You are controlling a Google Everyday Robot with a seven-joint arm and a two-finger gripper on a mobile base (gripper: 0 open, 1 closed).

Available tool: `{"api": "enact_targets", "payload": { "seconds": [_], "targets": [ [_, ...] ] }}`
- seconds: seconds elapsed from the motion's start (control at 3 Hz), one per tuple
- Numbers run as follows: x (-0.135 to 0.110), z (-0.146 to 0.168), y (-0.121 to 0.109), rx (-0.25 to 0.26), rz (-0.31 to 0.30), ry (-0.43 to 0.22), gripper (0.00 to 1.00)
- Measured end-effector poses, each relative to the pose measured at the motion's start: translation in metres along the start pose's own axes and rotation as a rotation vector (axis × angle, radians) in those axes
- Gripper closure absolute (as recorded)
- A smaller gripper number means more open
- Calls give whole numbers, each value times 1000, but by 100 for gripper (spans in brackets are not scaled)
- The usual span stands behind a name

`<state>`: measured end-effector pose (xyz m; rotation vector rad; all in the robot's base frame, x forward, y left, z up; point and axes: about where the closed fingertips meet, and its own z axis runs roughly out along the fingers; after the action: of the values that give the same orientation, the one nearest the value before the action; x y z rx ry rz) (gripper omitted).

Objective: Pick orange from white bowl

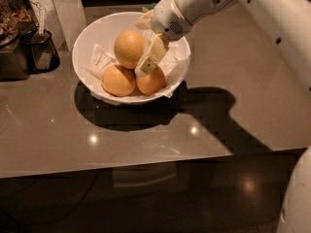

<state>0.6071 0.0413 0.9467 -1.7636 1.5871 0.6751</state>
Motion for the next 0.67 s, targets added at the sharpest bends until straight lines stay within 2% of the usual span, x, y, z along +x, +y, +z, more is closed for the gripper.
{"api": "enact_targets", "payload": {
  "seconds": [0.33, 0.67],
  "targets": [
    [4, 24, 2, -43, 23, -16, 0],
    [4, 25, 2, -46, 24, -17, 18]
  ]
}}
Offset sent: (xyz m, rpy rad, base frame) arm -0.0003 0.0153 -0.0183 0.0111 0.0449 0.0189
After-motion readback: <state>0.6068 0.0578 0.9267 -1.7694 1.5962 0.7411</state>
